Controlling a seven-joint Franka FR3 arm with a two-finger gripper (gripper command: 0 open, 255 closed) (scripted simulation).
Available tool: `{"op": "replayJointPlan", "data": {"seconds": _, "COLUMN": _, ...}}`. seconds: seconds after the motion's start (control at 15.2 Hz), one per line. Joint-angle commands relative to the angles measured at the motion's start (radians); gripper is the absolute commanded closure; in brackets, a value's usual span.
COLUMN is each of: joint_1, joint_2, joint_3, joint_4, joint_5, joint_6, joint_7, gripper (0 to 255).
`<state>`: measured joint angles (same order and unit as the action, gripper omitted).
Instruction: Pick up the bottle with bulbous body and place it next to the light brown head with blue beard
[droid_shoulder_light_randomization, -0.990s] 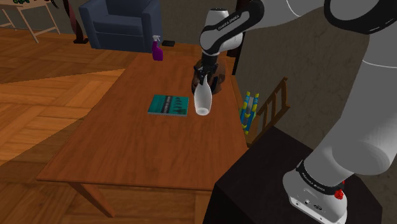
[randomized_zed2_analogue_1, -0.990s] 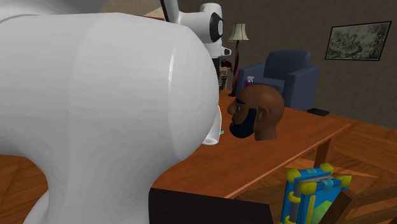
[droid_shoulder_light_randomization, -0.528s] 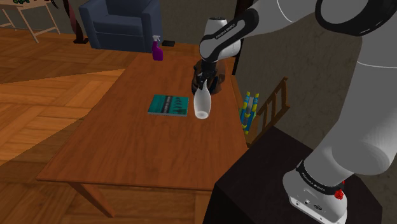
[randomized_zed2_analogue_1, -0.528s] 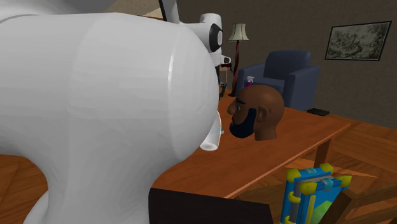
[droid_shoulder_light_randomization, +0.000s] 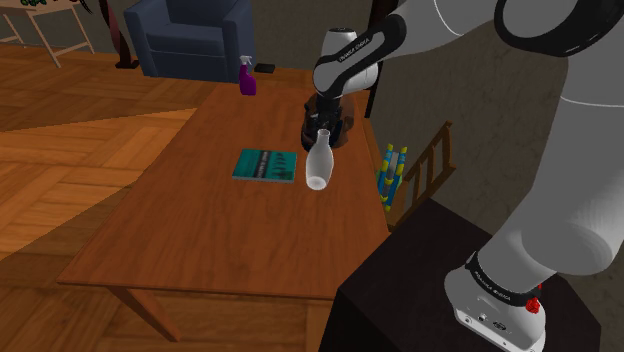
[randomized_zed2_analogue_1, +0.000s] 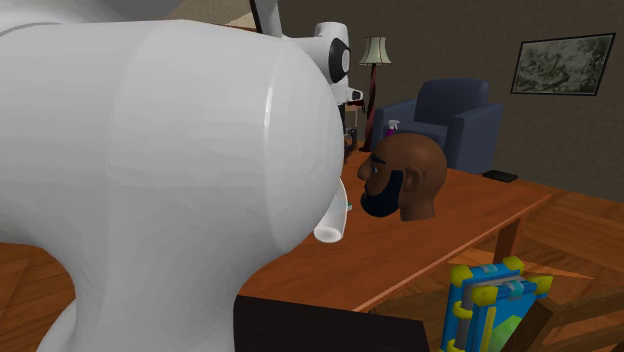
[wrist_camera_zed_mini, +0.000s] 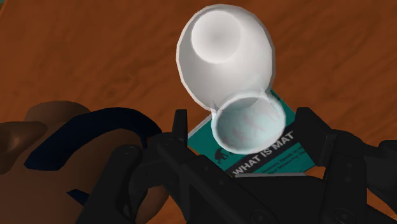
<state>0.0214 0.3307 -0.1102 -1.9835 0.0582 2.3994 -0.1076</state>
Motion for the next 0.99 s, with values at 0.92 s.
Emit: {"op": "replayJointPlan", "data": {"seconds": 0.92, "joint_1": 0.005, "joint_2": -0.083, "joint_3": -0.006, "joint_4": 0.020, "joint_5": -0.015, "joint_6": -0.103, "joint_7": 0.010, "gripper": 0}}
